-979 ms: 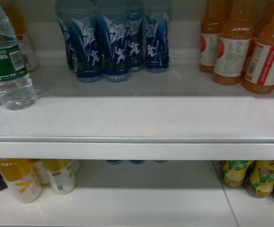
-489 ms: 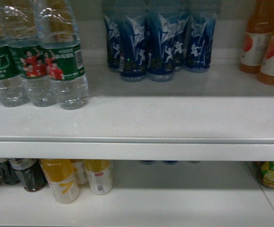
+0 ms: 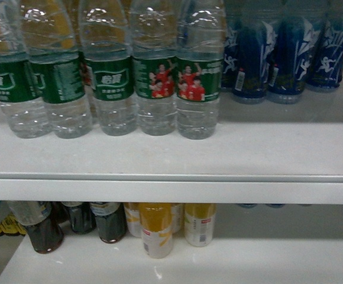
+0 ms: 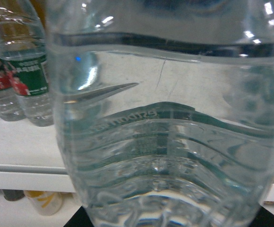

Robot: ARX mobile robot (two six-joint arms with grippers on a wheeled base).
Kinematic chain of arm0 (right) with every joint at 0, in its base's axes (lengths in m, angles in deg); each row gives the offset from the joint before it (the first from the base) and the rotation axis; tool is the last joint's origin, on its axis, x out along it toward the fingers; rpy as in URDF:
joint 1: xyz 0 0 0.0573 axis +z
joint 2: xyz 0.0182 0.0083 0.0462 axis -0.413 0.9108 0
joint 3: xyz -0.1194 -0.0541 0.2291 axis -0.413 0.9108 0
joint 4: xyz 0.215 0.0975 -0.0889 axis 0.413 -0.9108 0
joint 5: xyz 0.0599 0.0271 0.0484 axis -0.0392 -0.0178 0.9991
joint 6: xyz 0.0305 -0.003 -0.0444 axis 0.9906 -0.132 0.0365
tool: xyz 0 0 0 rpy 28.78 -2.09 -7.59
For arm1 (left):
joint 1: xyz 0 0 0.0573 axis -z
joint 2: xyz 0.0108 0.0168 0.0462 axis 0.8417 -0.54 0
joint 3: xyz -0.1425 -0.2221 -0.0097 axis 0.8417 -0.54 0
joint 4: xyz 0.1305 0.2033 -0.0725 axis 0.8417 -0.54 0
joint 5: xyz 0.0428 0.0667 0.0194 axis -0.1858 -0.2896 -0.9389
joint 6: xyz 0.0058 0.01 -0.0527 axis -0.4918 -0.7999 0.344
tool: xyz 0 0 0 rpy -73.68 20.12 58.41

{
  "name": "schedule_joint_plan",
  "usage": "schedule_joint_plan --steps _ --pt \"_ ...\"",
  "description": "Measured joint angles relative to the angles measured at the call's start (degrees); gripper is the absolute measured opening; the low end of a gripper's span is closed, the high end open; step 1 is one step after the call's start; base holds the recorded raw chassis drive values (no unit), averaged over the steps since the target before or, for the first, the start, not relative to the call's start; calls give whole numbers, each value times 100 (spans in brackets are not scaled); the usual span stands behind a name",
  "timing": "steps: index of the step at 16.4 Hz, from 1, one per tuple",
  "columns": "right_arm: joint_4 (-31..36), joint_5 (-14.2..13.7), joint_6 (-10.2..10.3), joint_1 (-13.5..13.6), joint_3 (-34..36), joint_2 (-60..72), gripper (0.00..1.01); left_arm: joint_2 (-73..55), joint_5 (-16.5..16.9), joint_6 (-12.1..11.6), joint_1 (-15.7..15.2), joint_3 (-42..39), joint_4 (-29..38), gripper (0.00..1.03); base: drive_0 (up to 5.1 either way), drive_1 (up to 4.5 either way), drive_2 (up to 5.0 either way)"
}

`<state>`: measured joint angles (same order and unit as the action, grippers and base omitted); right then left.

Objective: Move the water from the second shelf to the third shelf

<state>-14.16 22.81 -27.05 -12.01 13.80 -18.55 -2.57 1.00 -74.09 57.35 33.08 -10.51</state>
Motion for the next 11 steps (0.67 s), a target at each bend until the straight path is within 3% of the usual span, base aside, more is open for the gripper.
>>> schedule_joint_plan --steps 11 --pt "9 20 0 0 2 -2 40 0 0 0 0 0 -17 98 -501 244 244"
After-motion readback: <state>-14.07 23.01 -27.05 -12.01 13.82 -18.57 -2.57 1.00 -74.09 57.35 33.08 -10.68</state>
